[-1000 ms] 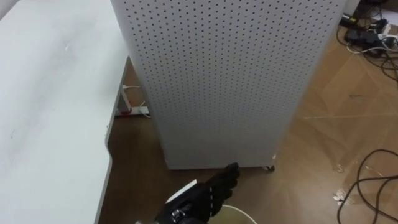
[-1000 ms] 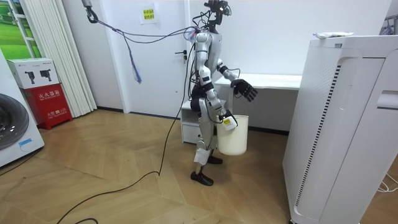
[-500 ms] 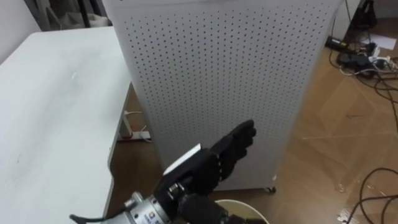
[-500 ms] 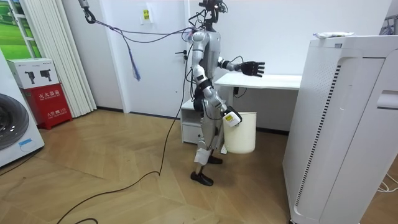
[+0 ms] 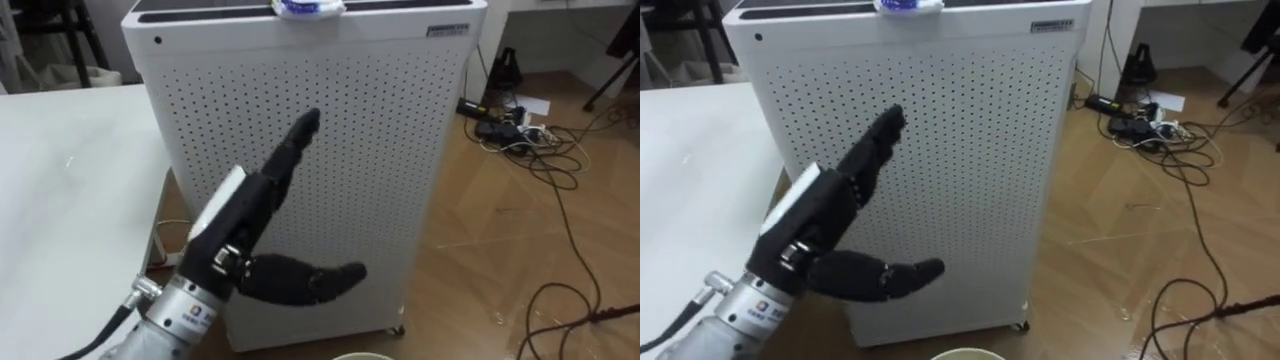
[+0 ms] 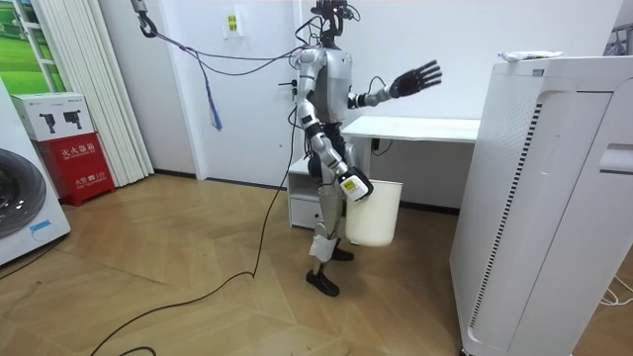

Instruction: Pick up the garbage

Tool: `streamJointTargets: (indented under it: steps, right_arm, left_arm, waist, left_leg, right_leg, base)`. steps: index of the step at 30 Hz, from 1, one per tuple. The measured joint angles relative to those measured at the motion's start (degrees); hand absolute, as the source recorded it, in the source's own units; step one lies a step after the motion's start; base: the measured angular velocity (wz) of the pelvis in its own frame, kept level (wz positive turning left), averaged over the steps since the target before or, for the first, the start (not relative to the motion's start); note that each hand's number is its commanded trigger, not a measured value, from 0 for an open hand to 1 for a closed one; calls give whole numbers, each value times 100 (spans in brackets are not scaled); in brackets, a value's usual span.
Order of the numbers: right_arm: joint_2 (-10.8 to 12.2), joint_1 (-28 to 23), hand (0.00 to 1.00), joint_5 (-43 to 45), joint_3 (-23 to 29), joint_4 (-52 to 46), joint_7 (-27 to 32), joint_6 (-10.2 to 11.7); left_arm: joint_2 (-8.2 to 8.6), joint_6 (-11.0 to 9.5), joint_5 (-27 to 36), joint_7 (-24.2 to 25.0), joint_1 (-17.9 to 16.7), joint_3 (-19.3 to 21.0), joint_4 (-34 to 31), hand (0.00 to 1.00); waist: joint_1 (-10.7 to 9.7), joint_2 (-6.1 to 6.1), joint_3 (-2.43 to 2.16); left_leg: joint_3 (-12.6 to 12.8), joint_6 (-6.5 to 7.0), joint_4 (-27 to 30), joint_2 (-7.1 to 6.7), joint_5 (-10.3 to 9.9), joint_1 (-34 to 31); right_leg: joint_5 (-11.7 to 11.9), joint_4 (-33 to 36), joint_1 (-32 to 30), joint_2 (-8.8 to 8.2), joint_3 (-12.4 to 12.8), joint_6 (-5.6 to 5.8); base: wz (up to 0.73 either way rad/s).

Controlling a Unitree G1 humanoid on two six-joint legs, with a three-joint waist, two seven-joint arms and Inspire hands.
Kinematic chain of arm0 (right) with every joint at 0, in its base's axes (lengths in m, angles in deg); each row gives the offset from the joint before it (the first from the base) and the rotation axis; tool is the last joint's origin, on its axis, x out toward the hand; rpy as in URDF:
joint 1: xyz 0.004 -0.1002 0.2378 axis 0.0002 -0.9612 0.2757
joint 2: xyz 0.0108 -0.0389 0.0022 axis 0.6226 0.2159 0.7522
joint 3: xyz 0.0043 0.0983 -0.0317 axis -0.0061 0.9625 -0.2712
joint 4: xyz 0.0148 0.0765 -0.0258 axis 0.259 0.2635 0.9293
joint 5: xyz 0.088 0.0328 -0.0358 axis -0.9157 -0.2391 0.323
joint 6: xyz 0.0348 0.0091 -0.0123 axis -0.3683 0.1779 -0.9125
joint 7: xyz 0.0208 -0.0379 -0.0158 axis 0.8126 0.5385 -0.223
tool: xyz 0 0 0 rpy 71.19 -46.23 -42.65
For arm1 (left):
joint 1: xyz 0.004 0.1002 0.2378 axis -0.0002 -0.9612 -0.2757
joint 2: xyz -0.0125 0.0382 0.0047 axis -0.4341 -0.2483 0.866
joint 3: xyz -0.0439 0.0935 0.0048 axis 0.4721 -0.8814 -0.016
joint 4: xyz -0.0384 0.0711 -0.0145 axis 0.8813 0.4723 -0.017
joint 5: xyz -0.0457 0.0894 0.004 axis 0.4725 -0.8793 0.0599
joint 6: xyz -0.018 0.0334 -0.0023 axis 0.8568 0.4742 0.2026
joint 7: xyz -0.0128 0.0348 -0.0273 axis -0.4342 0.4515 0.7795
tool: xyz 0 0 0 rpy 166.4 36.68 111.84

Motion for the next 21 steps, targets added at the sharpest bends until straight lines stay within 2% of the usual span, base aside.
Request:
streamJointTargets:
  steps: [3,7,10,12,14,16,17,19,21]
  right_arm:
    - [1,-114,100,1,53,-5,6,0]
    - [24,-125,100,-1,49,-13,-33,3]
    - [9,-126,100,8,49,-80,-75,15]
    - [13,-134,100,8,49,-79,-148,68]
    - [15,-137,100,8,39,-65,-206,103]
    - [42,-165,100,11,35,-52,-247,123]
    - [42,-174,100,11,35,-50,-244,128]
    - [42,-179,100,14,35,-44,-235,138]
    - [39,-190,100,17,46,-45,-234,139]
  left_arm:
    - [43,-174,-419,-326,-28,206,-104,0]
    - [59,-177,-539,-624,-75,302,-110,0]
    - [170,-178,-666,-869,-88,357,-195,0]
    - [206,-185,-794,-1014,-112,385,-372,0]
    - [205,-218,-821,-1116,-235,391,-583,0]
    - [205,-224,-973,-1219,-316,396,-699,0]
    - [204,-225,-1064,-1262,-318,396,-700,0]
    - [205,-226,-1082,-1334,-323,397,-716,0]
    - [206,-227,-1181,-1356,-323,421,-781,0]
  waist:
    - [82,19,-1]
    - [127,37,9]
    - [255,110,45]
    - [275,135,46]
    - [372,179,49]
    - [408,217,49]
    - [407,228,44]
    - [395,235,40]
    - [383,219,46]
  left_leg:
    - [22,-29,-75,3,-4,53]
    - [-12,-84,-149,69,-38,173]
    - [-38,-141,-142,117,-113,276]
    - [-52,-169,-147,135,-134,282]
    - [-290,-211,-147,145,-177,328]
    - [-1004,-263,-147,79,-227,416]
    - [-1169,-264,-148,70,-227,463]
    - [-1289,-265,-164,62,-227,517]
    - [-1293,-265,-194,60,-227,549]
  right_leg:
    - [-5,-8,5,13,-2,1]
    - [2,-89,128,63,-147,-14]
    - [2,-95,157,111,-245,-50]
    - [-5,-88,114,140,-248,-64]
    - [12,-89,73,202,-235,-99]
    - [4,-91,101,274,-218,-164]
    - [-7,-81,119,288,-207,-181]
    - [-26,-46,119,297,-205,-209]
    - [-64,30,99,298,-203,-234]
  base:
    - [-8]
    - [-9]
    - [-25]
    - [-30]
    - [-51]
    - [-50]
    - [-32]
    - [-26]
    - [-16]
